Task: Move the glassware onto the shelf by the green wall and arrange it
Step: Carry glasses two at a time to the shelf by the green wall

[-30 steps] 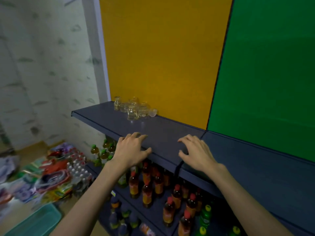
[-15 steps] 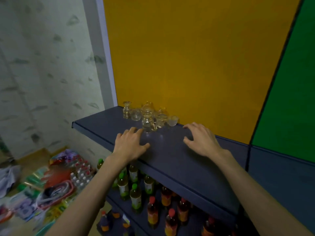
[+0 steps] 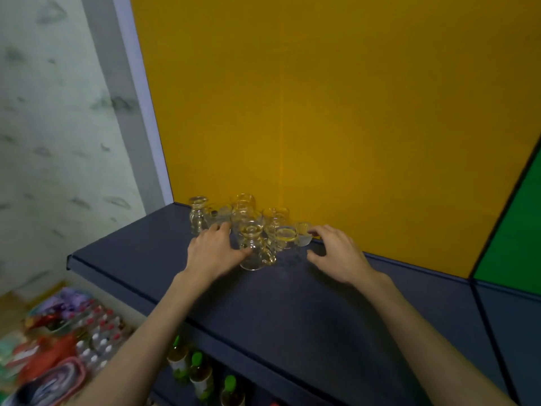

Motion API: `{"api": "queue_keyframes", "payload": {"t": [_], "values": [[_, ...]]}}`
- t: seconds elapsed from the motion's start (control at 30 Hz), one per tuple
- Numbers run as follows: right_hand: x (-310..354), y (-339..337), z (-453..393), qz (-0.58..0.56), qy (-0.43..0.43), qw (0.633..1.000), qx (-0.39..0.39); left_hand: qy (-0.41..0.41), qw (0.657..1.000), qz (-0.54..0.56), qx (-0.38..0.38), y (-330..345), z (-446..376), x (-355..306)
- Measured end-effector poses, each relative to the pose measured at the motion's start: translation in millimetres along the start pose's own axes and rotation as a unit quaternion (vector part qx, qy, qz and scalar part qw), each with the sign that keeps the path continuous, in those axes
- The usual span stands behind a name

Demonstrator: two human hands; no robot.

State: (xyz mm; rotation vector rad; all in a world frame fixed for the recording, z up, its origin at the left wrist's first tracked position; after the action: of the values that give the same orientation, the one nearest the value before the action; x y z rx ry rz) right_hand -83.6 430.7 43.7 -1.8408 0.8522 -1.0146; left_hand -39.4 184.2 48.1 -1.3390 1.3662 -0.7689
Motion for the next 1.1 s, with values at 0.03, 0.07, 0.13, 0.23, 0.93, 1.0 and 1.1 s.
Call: {"api": "queue_keyframes", "payload": {"t": [0.03, 0.07, 0.13, 0.23, 0.93, 1.0, 1.1], "values": [[-1.5, 4.9, -1.8, -0.023, 0.011, 1.0, 0.002, 0.002, 1.0, 0.018, 0.02, 9.9, -4.5, 2.9], [-2.5, 9.4, -3.6, -0.045, 0.022, 0.999, 0.003, 0.005, 0.998, 0.04, 0.041, 20.4, -9.0, 6.2], [-5.4, 19.5, -6.8, -0.084, 0.045, 0.995, 0.001, 0.01, 0.993, 0.089, 0.077, 37.9, -16.9, 13.1], [-8.0, 35.7, -8.2, -0.124, 0.088, 0.988, 0.005, 0.018, 0.977, 0.167, 0.131, 61.3, -24.3, 19.8], [16.4, 83.9, 17.3, -0.235, 0.249, 0.938, -0.057, 0.089, 0.907, 0.377, 0.164, 68.1, -22.5, 42.4], [20.7, 81.3, 18.4, -0.23, 0.254, 0.938, -0.062, 0.089, 0.895, 0.408, 0.154, 63.8, -18.7, 45.6], [22.6, 77.7, 16.6, -0.217, 0.266, 0.938, -0.056, 0.07, 0.874, 0.461, 0.137, 56.4, -18.6, 51.9]]}}
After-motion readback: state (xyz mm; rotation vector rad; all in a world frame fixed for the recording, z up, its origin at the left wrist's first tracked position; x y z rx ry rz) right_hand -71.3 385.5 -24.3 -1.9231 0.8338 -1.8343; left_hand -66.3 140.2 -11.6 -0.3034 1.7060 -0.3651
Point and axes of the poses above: each hand's wrist, its own z-axis away from the middle knuckle, its own y-axis out of the palm, x = y × z, the point moved 10 cm from there along -z, towards the middle knuckle, and after that the axes turned 1 degree about y, right-handed, at the moved point
